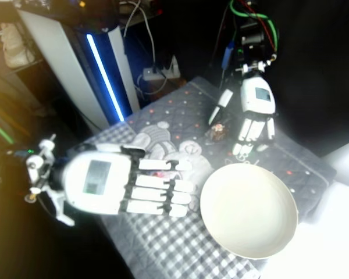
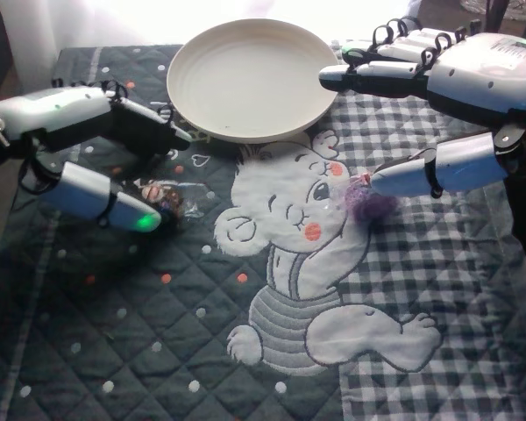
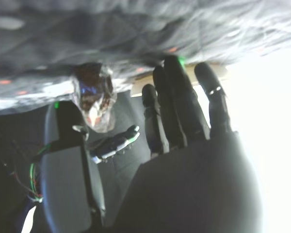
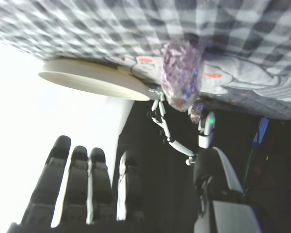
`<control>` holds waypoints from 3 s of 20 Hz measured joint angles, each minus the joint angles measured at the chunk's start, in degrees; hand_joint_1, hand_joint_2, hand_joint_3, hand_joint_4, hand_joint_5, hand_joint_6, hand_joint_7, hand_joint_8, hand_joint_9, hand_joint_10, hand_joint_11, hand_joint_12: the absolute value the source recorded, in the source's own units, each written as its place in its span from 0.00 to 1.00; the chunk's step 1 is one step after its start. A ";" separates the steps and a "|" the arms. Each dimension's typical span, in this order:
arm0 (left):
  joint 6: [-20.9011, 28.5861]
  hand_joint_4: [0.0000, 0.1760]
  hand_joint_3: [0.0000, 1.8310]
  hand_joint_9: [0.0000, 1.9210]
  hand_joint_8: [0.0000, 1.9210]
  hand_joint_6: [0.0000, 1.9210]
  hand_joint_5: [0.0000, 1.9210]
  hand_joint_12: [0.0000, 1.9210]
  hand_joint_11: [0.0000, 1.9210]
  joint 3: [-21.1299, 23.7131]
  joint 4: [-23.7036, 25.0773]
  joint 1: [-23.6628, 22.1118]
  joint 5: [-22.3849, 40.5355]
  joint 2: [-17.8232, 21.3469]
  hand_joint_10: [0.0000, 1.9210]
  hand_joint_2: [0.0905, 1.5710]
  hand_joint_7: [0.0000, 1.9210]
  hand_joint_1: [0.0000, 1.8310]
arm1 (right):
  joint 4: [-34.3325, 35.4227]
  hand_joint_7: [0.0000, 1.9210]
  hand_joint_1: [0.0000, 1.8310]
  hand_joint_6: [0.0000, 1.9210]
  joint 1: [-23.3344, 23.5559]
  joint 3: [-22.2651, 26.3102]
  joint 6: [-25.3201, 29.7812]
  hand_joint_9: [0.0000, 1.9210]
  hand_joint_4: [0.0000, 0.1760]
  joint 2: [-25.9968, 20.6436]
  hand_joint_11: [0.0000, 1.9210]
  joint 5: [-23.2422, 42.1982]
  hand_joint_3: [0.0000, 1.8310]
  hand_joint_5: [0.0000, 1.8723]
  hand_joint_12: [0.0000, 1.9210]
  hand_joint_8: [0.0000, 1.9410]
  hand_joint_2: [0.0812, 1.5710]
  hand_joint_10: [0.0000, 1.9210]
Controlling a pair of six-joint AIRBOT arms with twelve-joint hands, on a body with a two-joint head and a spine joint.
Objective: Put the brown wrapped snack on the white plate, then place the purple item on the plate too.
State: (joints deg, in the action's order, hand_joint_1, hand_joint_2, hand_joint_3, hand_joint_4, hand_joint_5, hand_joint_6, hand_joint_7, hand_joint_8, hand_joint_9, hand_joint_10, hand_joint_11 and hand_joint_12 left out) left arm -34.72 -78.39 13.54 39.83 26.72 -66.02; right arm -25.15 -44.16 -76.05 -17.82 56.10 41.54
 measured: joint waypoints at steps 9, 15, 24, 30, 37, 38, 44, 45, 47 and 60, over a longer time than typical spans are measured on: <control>4.48 0.00 0.00 0.48 0.53 0.43 0.56 0.95 0.24 -2.64 0.07 -0.83 0.33 -2.75 0.75 0.66 0.54 0.62 | 0.04 0.03 0.30 0.00 0.00 -0.28 -0.02 0.00 0.72 0.11 0.00 0.04 0.00 0.09 0.18 0.00 0.66 0.00; 4.74 0.00 0.00 0.47 0.52 0.35 0.56 0.83 0.25 -8.13 0.59 -9.97 1.55 -3.96 0.62 0.66 0.56 0.67 | 0.22 0.04 0.27 0.00 0.00 -0.61 -0.02 0.02 0.77 0.55 0.00 0.11 0.00 0.09 0.19 0.00 0.66 0.00; 4.85 0.24 0.00 0.22 0.30 0.00 0.32 0.99 0.06 -27.36 2.12 -19.45 -14.12 -19.23 0.76 0.55 0.34 0.40 | -0.98 0.04 0.29 0.00 0.00 -3.65 0.04 0.02 0.69 3.08 0.00 0.13 0.00 0.09 0.15 0.00 0.66 0.00; 4.94 0.51 0.00 0.30 0.00 0.00 0.23 0.64 0.03 -23.47 3.48 -18.80 -12.79 -16.35 0.10 0.54 0.32 0.34 | -1.70 0.05 0.33 0.00 0.00 -3.67 2.34 0.02 0.56 3.45 0.00 0.83 0.00 0.10 0.20 0.00 0.64 0.00; 4.96 0.71 0.00 0.20 0.00 0.00 0.16 0.47 0.00 -4.55 1.16 -8.74 2.93 -1.55 0.00 0.53 0.21 0.34 | -3.08 0.03 0.30 0.00 0.00 -1.07 2.64 0.03 0.72 1.99 0.00 1.27 0.00 0.08 0.19 0.00 0.62 0.00; 4.98 0.55 0.00 0.21 0.00 0.00 0.17 0.50 0.00 -2.16 0.92 -7.06 5.40 0.76 0.00 0.54 0.21 0.38 | -3.67 0.03 0.30 0.00 0.00 -0.81 2.62 0.03 0.76 1.97 0.00 1.07 0.00 0.09 0.21 0.00 0.62 0.00; 4.96 0.47 0.00 0.18 0.00 0.00 0.18 0.24 0.00 4.98 -5.07 1.64 15.10 7.82 0.00 0.57 0.21 0.34 | -5.75 0.10 0.40 0.00 0.00 -0.50 2.69 0.13 0.72 1.99 0.00 -3.91 0.00 0.12 0.38 0.00 0.60 0.00; 4.96 0.43 0.00 0.19 0.00 0.00 0.18 0.25 0.00 5.57 -6.19 2.67 16.50 7.82 0.00 0.56 0.21 0.35 | -5.70 0.15 0.40 0.00 0.00 -0.96 2.67 0.16 0.58 2.54 0.00 -4.63 0.00 0.15 0.42 0.00 0.61 0.00; 4.96 0.40 0.00 0.20 0.00 0.00 0.18 0.30 0.00 5.73 -5.95 2.91 18.12 7.32 0.00 0.56 0.22 0.35 | -5.51 0.25 0.43 0.00 0.00 -1.49 2.67 0.27 0.37 3.58 0.10 -5.66 0.00 0.22 0.47 0.01 0.61 0.02; 4.96 0.42 0.00 0.22 0.00 0.00 0.20 0.32 0.00 6.45 -9.86 5.33 22.23 7.04 0.00 0.57 0.25 0.36 | -5.57 0.49 0.69 0.35 0.00 -3.82 2.69 0.50 0.00 8.22 0.47 -6.10 0.00 0.57 0.77 0.66 0.70 0.60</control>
State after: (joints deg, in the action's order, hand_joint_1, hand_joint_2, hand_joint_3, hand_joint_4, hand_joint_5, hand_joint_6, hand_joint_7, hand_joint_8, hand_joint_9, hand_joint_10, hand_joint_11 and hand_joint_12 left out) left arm -29.76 -71.94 3.68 45.17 48.95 -58.98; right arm -30.72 -44.16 -79.88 -15.14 64.31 35.44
